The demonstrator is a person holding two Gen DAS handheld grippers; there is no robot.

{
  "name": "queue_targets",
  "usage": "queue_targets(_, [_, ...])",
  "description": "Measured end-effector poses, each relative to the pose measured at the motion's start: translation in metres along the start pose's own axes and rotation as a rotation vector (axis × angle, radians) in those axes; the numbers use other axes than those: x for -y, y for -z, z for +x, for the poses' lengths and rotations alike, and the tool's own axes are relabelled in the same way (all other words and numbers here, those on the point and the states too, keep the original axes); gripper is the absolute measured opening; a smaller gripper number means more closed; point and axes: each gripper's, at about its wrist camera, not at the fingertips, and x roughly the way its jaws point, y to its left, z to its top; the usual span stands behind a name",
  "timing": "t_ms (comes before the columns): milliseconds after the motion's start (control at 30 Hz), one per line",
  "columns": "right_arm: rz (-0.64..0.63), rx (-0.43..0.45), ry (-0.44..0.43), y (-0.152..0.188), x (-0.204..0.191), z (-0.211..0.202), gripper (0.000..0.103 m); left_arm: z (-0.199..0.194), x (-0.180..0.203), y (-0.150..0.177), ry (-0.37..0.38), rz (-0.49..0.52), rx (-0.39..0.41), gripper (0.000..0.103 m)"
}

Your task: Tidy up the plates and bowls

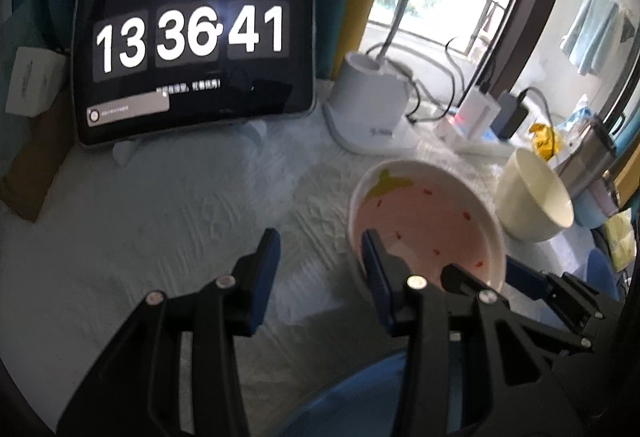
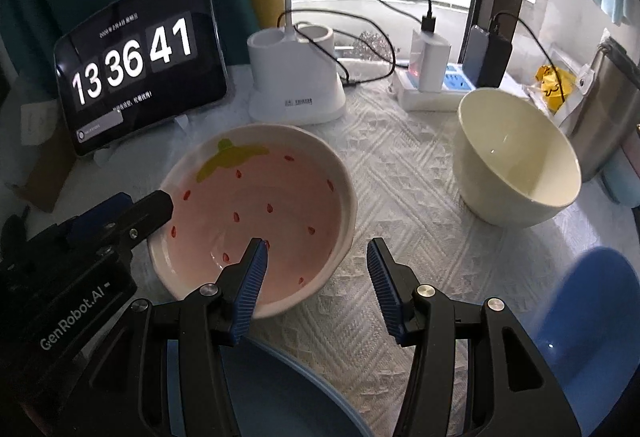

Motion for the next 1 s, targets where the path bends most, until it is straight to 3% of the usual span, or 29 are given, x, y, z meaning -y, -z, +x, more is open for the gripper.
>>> queue_targets(400, [0.031,-0.096,-0.03,-0.007,-0.001,0.022,0.054,0.009,0.002,-0.001,-0.007,-0.001,-0.026,0.044])
queue_targets(567, [-0.016,-0.072,-0.016,-0.008,-0.011,0.02,0.035,0.007,0.005,0.001,0.039,0.026,-0.009,0.042])
queue_targets(633, [-0.029,-0.059,0.012,-0.009,-0.012,0.019,0.025,0.004,0.008,0.002,0.051,0.043,-0.002,0.036])
queue_targets(767, [-0.026,-0.048,0.005,-0.009,-0.011,0.016,0.021,0.002,0.009,0.001,0.088,0.059,-0.004,0.028])
queue_targets(1000, [-0.022,-0.02,-0.003,-0.008,-0.011,0.007,0.022,-0.004,0.012,0.002,0.087,0.072,0.017,0.028])
